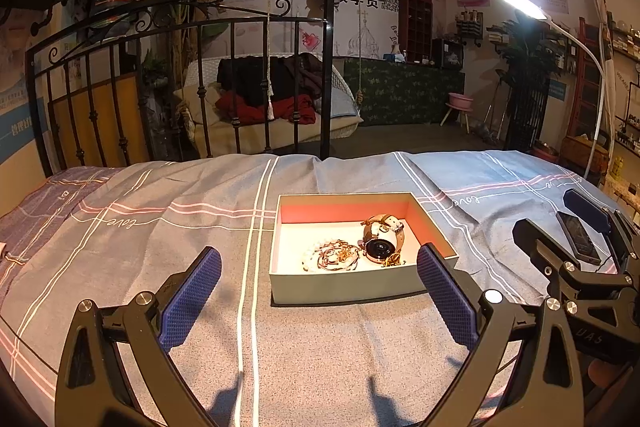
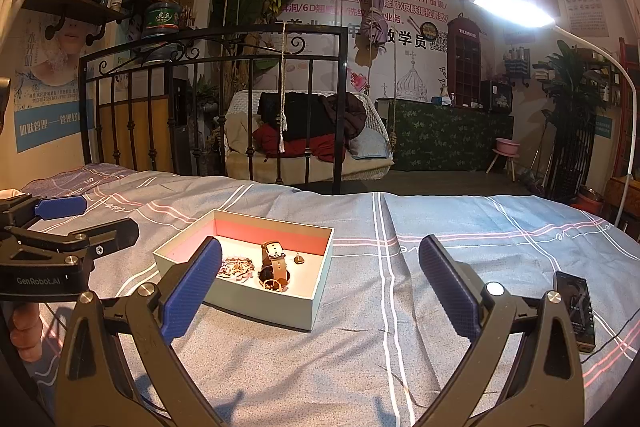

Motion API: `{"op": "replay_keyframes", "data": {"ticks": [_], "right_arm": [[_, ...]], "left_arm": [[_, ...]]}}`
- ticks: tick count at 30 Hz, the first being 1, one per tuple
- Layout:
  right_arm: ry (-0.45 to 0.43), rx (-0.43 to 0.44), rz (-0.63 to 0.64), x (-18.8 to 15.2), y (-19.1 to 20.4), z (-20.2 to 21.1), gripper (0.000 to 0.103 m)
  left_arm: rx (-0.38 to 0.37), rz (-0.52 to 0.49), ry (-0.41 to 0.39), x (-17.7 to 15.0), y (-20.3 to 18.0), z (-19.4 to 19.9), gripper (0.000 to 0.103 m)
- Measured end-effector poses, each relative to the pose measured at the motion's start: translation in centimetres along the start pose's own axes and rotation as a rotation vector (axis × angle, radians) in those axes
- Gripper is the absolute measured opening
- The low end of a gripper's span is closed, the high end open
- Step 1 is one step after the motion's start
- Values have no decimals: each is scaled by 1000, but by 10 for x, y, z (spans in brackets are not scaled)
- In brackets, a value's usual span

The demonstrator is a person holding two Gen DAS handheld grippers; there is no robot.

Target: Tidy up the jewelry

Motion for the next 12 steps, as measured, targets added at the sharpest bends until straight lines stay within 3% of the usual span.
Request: {"op": "replay_keyframes", "data": {"ticks": [12], "right_arm": [[2, -1, -4, -4, 0, 1, 97]], "left_arm": [[12, 20, 13, 0, 4, -2, 96]]}}
Point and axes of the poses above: each gripper's, at about its wrist camera, not at the fingertips, and z roughly against the way its jaws point, y to its left, x to its top, the point moved 5 cm from there along -z, roughly the way its jaws point, and after that the axes turned 2 degrees about z, right-handed, at the moved point
